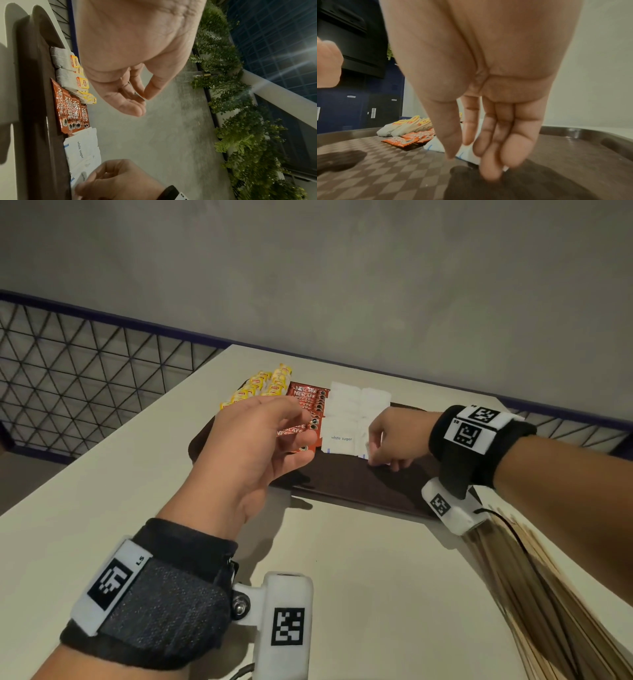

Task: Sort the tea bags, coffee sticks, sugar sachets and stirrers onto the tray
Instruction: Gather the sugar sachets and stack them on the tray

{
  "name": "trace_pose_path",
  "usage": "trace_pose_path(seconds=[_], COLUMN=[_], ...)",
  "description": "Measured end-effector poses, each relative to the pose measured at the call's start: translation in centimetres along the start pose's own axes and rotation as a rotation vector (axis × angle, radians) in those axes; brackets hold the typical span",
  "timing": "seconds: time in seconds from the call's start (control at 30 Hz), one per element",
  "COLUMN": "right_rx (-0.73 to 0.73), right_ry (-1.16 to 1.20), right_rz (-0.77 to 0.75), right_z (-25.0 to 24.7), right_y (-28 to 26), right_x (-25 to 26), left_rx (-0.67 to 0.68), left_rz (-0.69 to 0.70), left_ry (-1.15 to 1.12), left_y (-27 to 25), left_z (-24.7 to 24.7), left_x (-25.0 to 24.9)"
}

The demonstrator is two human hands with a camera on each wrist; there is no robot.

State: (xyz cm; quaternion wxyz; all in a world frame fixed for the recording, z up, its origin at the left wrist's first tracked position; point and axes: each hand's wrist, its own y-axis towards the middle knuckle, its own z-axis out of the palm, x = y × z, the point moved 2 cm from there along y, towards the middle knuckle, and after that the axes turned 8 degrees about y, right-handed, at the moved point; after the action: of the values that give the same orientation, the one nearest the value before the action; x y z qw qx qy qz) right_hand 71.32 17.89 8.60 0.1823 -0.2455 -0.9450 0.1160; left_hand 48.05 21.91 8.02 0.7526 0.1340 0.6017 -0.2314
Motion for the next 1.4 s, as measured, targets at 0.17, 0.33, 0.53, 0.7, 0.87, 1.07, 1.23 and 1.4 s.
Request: trace_pose_path(seconds=[0.17, 0.33, 0.53, 0.7, 0.87, 1.07, 1.23, 1.4], right_rx=[0.068, 0.105, -0.019, -0.185, -0.176, -0.117, -0.076, -0.070], right_ry=[-0.106, -0.113, -0.052, -0.182, -0.258, -0.234, -0.177, -0.195], right_rz=[0.014, -0.028, -0.336, -0.385, -0.317, -0.257, -0.195, -0.191], right_z=[0.3, -0.3, 1.4, 3.3, 4.0, 3.5, 3.3, 3.2], right_y=[0.9, 0.6, 0.4, 3.0, 4.9, 5.4, 6.1, 6.0], right_x=[1.0, 2.0, 7.3, 11.2, 12.1, 12.0, 11.8, 12.0], left_rx=[-0.015, -0.047, -0.215, -0.313, -0.280, -0.279, -0.288, -0.294], left_rz=[0.004, -0.007, 0.025, 0.049, 0.038, 0.028, 0.040, 0.041], left_ry=[-0.011, -0.023, -0.133, -0.191, -0.182, -0.160, -0.155, -0.136], left_y=[0.0, 0.0, 0.4, 0.4, 0.3, 0.5, 0.4, 0.4], left_z=[-0.2, -0.4, -1.5, -2.9, -2.6, -2.4, -2.4, -2.4], left_x=[-0.3, -0.2, -0.6, -1.3, -1.4, -1.3, -1.3, -1.2])
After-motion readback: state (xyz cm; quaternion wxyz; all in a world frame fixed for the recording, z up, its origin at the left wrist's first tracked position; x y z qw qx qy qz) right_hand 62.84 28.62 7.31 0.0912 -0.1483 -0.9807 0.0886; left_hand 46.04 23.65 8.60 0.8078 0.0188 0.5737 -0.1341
